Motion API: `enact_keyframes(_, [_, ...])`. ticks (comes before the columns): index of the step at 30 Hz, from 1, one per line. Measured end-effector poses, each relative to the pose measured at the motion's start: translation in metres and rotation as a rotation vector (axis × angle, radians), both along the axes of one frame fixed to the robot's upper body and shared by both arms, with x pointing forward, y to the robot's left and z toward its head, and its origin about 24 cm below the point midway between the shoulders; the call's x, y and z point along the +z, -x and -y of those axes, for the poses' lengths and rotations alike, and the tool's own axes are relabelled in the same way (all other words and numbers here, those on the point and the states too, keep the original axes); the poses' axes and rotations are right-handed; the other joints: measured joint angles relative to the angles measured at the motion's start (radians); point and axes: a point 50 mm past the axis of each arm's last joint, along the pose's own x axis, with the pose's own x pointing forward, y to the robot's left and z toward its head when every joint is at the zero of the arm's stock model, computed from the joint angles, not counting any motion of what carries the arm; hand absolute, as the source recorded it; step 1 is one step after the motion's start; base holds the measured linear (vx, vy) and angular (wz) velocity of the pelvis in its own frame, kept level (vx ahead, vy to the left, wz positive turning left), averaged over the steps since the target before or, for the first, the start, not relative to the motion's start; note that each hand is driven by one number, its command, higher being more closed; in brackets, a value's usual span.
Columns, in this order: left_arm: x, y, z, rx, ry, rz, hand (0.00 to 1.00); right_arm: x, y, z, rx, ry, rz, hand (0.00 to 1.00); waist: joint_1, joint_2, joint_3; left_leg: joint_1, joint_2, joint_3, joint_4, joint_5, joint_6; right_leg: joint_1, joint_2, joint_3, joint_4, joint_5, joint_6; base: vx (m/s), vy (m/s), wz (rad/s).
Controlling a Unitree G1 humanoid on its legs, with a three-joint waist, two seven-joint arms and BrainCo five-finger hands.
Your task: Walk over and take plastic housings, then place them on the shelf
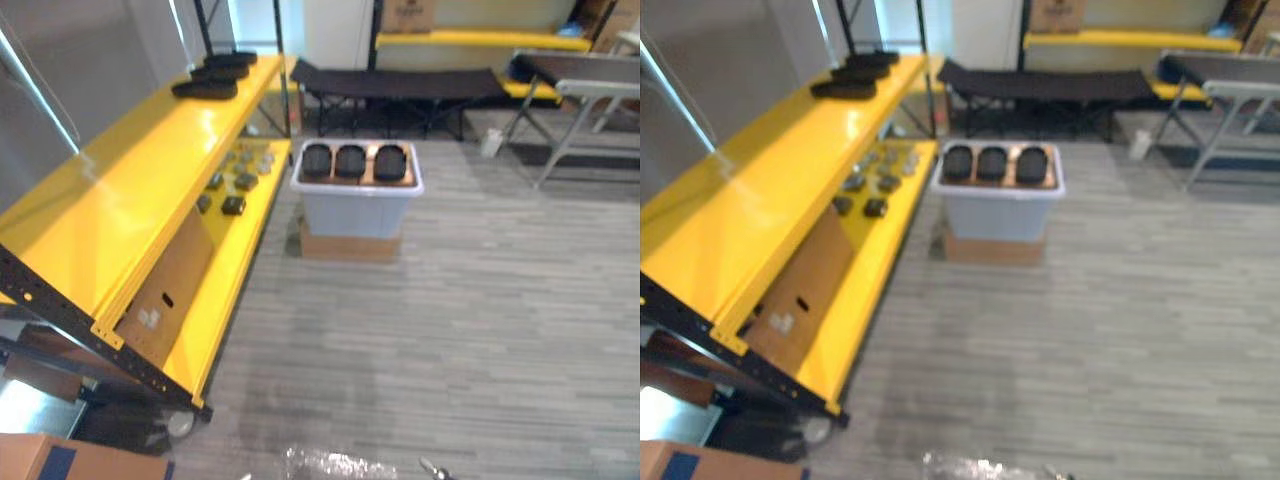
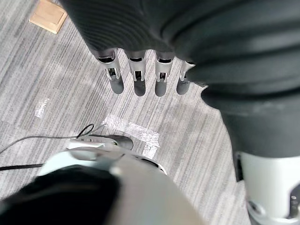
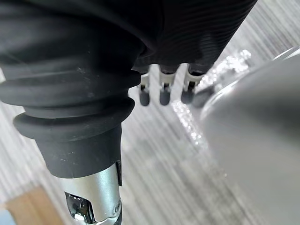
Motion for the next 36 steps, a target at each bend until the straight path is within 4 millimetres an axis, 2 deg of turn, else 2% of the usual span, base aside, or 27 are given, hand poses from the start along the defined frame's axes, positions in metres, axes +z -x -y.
enact_keyframes(1, [0.004,-0.013,-0.002,0.003,0.000,0.036,0.00,0.004,-0.015,-0.002,0.026,0.003,0.034,0.00,0.001,-0.007,0.035,-0.033,0.004,0.001,0.036,-0.006,-0.003,-0.024,0.000,0.000,0.014,0.000,0.000,-0.05,0.045,0.05])
enact_keyframes(3, [0.008,-0.028,-0.004,0.026,0.005,0.089,0.00,0.007,-0.024,-0.004,0.047,0.011,0.061,0.00,0.010,-0.017,0.081,-0.045,0.007,0.007,0.072,-0.020,-0.007,-0.029,-0.003,0.001,0.033,-0.008,0.004,-0.05,0.060,0.02])
enact_keyframes(7, [0.011,-0.034,-0.001,0.004,0.000,0.119,0.00,0.008,-0.024,-0.001,0.069,0.047,0.055,0.00,0.018,-0.009,0.086,-0.077,0.016,0.013,0.160,-0.066,-0.005,-0.042,-0.009,0.003,0.079,-0.034,0.011,0.01,0.066,-0.02])
enact_keyframes(13, [0.012,-0.037,0.000,-0.002,-0.004,0.133,0.00,0.009,-0.026,-0.002,0.108,0.073,0.051,0.00,0.023,-0.001,0.091,-0.093,0.032,0.013,0.227,-0.102,-0.009,-0.041,-0.003,0.005,0.103,-0.046,0.008,-0.01,0.028,-0.01])
enact_keyframes(17, [0.012,-0.036,0.000,-0.003,-0.008,0.136,0.00,0.006,-0.019,-0.001,0.128,0.082,0.030,0.00,0.025,0.000,0.091,-0.092,0.036,0.004,0.237,-0.112,-0.003,-0.039,0.002,0.004,0.115,-0.051,0.008,-0.04,0.005,0.03])
enact_keyframes(22, [0.010,-0.029,0.000,0.002,-0.019,0.148,0.00,0.001,0.000,-0.003,0.145,0.058,-0.002,0.00,0.025,0.001,0.087,-0.055,0.036,0.002,0.228,-0.112,-0.003,-0.003,0.002,0.002,0.104,-0.053,0.006,-0.02,-0.002,0.00])
enact_keyframes(31, [0.005,-0.008,0.002,-0.030,-0.031,0.119,0.00,-0.003,0.014,-0.006,0.175,0.028,-0.018,0.00,0.024,0.010,0.010,-0.023,0.033,-0.024,0.233,-0.111,-0.002,0.055,0.006,-0.029,0.085,-0.054,0.006,0.02,-0.005,0.09])
enact_keyframes(36, [0.003,-0.003,0.004,-0.057,-0.037,0.101,0.00,-0.003,0.015,-0.006,0.208,0.028,-0.030,0.00,0.024,0.020,-0.001,-0.005,0.039,-0.035,0.250,-0.117,0.000,0.080,0.009,-0.042,0.096,-0.060,0.003,-0.03,0.003,0.07])
